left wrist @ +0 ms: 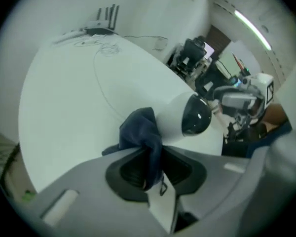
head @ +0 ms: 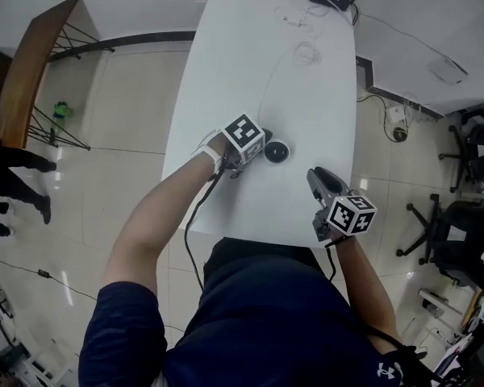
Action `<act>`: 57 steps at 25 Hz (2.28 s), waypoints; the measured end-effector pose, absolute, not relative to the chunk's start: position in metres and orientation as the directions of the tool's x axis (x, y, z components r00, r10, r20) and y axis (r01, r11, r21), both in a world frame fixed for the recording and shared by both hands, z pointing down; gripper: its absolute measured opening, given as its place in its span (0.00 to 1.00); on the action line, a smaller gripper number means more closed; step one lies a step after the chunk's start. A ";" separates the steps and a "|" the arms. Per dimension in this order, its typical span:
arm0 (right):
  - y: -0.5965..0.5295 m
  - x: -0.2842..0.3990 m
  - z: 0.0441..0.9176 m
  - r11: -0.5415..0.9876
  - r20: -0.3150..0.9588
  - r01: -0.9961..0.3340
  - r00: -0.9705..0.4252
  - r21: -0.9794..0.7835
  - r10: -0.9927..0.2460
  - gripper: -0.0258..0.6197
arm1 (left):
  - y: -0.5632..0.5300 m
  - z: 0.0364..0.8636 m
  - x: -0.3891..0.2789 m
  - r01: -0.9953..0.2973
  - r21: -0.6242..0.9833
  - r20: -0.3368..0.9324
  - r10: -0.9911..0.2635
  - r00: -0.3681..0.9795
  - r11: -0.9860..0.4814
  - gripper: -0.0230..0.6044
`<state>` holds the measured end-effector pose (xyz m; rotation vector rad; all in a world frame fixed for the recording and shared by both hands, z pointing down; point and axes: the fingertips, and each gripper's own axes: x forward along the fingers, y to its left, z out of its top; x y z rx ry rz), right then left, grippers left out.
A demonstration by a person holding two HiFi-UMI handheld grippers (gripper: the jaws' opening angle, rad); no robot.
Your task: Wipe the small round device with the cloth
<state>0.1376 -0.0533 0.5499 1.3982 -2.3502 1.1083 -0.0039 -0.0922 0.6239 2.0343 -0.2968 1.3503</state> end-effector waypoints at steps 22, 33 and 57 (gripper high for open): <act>-0.051 0.198 0.552 0.280 0.505 -0.821 -0.536 -0.497 -0.676 0.18 | -0.030 0.619 0.117 -0.432 0.891 0.455 -0.263 0.851 0.143 0.16; -0.036 0.133 0.545 0.390 0.413 -0.658 -0.729 -0.644 -0.546 0.19 | 0.010 0.552 0.053 -0.430 0.827 0.429 -0.088 0.899 -0.362 0.16; -0.070 0.063 0.490 0.599 0.491 -0.733 -0.671 -0.322 -0.555 0.22 | -0.026 0.499 -0.052 -0.245 0.845 0.093 -0.320 0.943 -0.476 0.27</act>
